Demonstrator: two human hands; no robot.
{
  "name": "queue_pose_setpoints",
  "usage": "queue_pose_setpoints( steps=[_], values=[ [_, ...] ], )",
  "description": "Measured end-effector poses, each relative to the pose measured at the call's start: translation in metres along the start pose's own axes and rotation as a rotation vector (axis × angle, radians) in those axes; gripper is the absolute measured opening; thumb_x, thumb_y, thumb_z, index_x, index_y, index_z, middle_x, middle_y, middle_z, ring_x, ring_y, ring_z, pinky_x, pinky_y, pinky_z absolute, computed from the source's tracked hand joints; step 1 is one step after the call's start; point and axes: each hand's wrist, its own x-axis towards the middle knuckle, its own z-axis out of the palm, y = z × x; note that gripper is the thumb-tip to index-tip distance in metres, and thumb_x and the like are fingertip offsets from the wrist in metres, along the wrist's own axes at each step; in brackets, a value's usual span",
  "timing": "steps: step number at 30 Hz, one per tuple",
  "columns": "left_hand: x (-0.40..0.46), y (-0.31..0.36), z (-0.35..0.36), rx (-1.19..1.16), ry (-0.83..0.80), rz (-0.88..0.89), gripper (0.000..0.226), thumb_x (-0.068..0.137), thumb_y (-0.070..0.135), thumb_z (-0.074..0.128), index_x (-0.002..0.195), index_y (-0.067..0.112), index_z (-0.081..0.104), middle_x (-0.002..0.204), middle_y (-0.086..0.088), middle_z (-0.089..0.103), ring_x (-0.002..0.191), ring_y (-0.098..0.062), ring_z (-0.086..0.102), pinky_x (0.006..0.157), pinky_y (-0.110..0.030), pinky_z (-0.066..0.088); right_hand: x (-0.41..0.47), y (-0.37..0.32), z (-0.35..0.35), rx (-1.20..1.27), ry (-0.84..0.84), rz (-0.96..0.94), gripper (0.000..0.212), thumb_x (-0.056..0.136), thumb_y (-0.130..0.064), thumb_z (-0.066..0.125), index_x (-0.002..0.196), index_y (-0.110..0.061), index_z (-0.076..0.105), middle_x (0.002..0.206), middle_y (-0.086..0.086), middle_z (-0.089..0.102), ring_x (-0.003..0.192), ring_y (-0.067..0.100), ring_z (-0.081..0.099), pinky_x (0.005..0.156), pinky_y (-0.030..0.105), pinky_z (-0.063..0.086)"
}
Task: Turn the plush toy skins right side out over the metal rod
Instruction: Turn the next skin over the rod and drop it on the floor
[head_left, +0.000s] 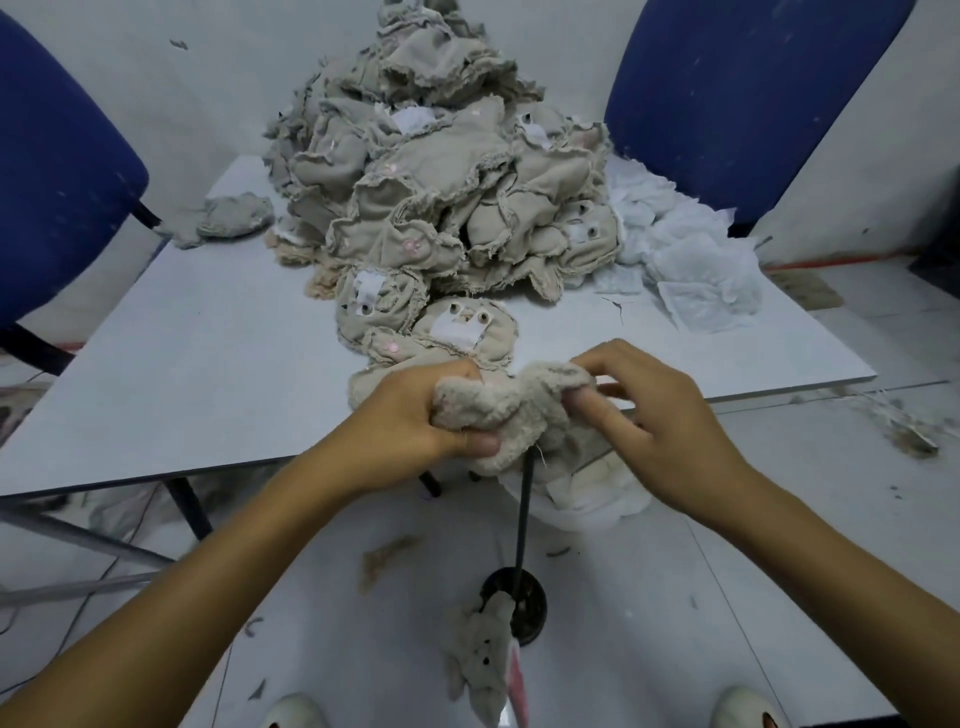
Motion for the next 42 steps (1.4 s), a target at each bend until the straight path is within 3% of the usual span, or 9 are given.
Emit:
queue_pose_setpoints(
  steps=[5,8,12,15,24,30,35,38,42],
  values=[
    [0.002,0.008,-0.001,0.176,-0.025,0.008,0.051,0.069,0.036,0.088,0.111,0.047,0.060,0.101,0.019,0.064,0.099,0.004,0.060,0.083,-0.013,0.046,0.001,-0.006,0.003,0.017,-0.070,-0.035,0.017,0.094,-0.035,0.053,0.108,-0.024,0.054,0.099,-0.014,0.060,0.090,0.005,0.057,0.072,0.017,0.041],
    [0.003,0.019,0.001,0.136,0.003,0.088,0.051,0.074,0.051,0.078,0.122,0.041,0.064,0.106,0.020,0.067,0.105,0.003,0.061,0.084,-0.011,0.047,-0.003,-0.006,-0.004,-0.023,-0.034,-0.076,0.019,0.093,-0.040,0.057,0.109,-0.032,0.052,0.096,-0.021,0.059,0.086,0.000,0.058,0.070,0.012,0.041],
    [0.004,0.025,0.017,0.155,-0.067,0.118,0.011,0.082,0.033,0.079,0.089,0.036,0.070,0.082,0.013,0.066,0.079,-0.002,0.060,0.071,-0.029,0.049,-0.006,-0.008,0.001,-0.040,0.009,-0.094,0.025,0.090,-0.038,0.063,0.110,-0.024,0.060,0.092,-0.021,0.061,0.082,-0.003,0.058,0.071,0.009,0.041],
    [0.004,0.023,0.024,0.200,0.136,0.223,0.028,0.074,0.023,0.085,0.071,0.036,0.061,0.066,0.015,0.054,0.065,-0.002,0.049,0.061,-0.021,0.038,-0.003,-0.010,0.002,-0.106,0.060,-0.118,0.027,0.089,-0.036,0.068,0.105,-0.016,0.064,0.087,-0.019,0.060,0.078,0.000,0.055,0.069,0.004,0.039],
    [0.002,0.018,0.026,0.242,0.398,0.440,0.022,0.071,0.014,0.085,0.079,0.004,0.067,0.077,0.014,0.053,0.071,0.000,0.048,0.067,-0.014,0.039,0.002,-0.011,0.004,-0.171,0.168,-0.204,0.020,0.087,-0.020,0.072,0.104,-0.009,0.071,0.092,0.000,0.070,0.082,0.011,0.060,0.073,0.016,0.044],
    [0.001,0.007,0.028,0.416,-0.036,0.120,0.029,0.075,0.019,0.084,0.089,0.013,0.059,0.084,0.008,0.057,0.078,-0.007,0.052,0.069,-0.034,0.046,-0.003,-0.008,0.018,-0.110,-0.016,-0.064,0.017,0.083,-0.019,0.078,0.074,-0.010,0.067,0.067,-0.010,0.052,0.063,0.011,0.048,0.060,0.025,0.035],
    [0.002,0.009,0.025,0.298,-0.082,0.095,0.032,0.084,0.036,0.074,0.110,0.022,0.063,0.097,0.006,0.063,0.091,-0.015,0.058,0.076,-0.036,0.047,-0.001,-0.005,0.016,-0.114,-0.057,0.019,0.026,0.086,-0.026,0.076,0.069,-0.023,0.057,0.061,-0.018,0.047,0.058,0.001,0.044,0.059,0.022,0.029],
    [0.003,0.018,0.028,0.121,0.098,0.196,0.015,0.088,0.027,0.066,0.096,0.016,0.071,0.085,0.004,0.064,0.080,-0.008,0.058,0.071,-0.025,0.044,-0.003,-0.009,0.006,-0.068,0.055,-0.030,0.027,0.091,-0.045,0.064,0.078,-0.022,0.061,0.068,-0.013,0.056,0.066,0.004,0.053,0.061,0.018,0.038],
    [0.006,0.025,0.028,0.209,0.340,0.380,0.015,0.083,0.012,0.075,0.096,0.004,0.076,0.084,-0.001,0.067,0.078,-0.009,0.060,0.071,-0.021,0.046,-0.007,-0.009,0.008,-0.168,0.154,-0.124,0.006,0.086,-0.010,0.064,0.083,-0.014,0.066,0.076,-0.009,0.054,0.069,0.013,0.050,0.061,0.024,0.038]
  ],
)
